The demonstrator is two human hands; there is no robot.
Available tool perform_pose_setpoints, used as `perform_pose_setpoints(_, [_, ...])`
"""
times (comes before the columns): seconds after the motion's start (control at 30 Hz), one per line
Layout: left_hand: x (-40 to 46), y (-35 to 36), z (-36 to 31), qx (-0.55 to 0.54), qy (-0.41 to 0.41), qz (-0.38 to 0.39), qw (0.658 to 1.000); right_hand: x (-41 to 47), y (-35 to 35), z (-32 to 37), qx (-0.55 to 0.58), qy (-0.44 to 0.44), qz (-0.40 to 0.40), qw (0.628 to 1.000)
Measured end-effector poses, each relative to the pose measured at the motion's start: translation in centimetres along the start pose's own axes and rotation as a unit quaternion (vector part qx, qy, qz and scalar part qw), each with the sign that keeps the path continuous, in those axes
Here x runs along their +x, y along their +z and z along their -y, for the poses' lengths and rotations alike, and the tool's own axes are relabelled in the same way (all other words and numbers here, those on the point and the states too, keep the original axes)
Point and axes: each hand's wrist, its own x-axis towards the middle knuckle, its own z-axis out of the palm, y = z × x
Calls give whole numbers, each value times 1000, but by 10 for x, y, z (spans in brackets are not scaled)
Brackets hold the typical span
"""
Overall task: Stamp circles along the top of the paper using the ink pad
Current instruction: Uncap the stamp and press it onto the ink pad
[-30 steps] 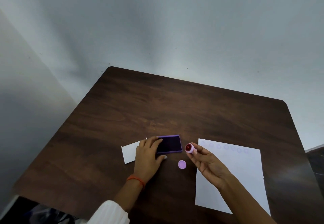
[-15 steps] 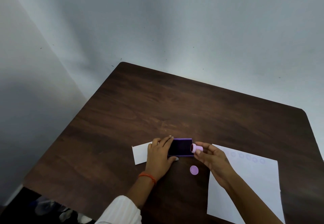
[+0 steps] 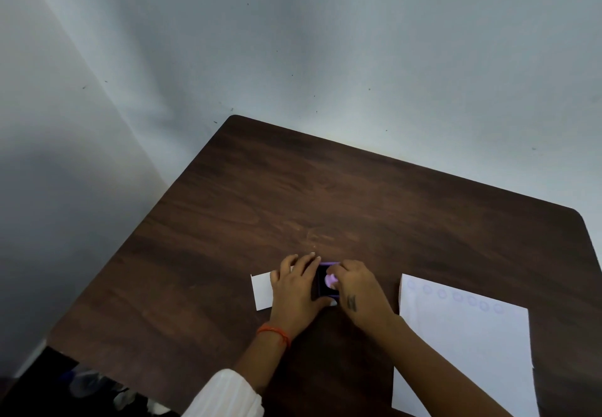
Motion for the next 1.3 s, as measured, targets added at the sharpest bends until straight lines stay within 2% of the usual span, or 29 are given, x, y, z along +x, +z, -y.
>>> perform_pose_setpoints(0.07, [1,0,0,20,1,5,1000,3,1,3,-48,-8,54,997])
perform_pose_setpoints(0.53, [2,-3,3,53,33,-9,998,0,15,-6,-52,-64,7,997])
perform_pose_setpoints(0.7, [0,-9,0,66,34,12,997,9,-4,-5,35,-7,27,999])
perform_pose_setpoints(0.8, [0,-9,-1,67,34,11,997,7,-12,-4,79,11,-30,996])
perform_pose_setpoints(0.87, [0,-8,0,72,38,11,997,2,-6,0,50,1,-23,998])
perform_pose_setpoints(1.0, [0,-5,2,71,41,13,997,4,9,2,-29,-12,58,998])
perform_pose_setpoints(1.13, [1,-3,3,75,41,7,996,6,13,0,-41,-39,14,998])
perform_pose_setpoints(1.3, [2,-1,5,54,47,0,997,5,20,-5,-48,-63,1,997])
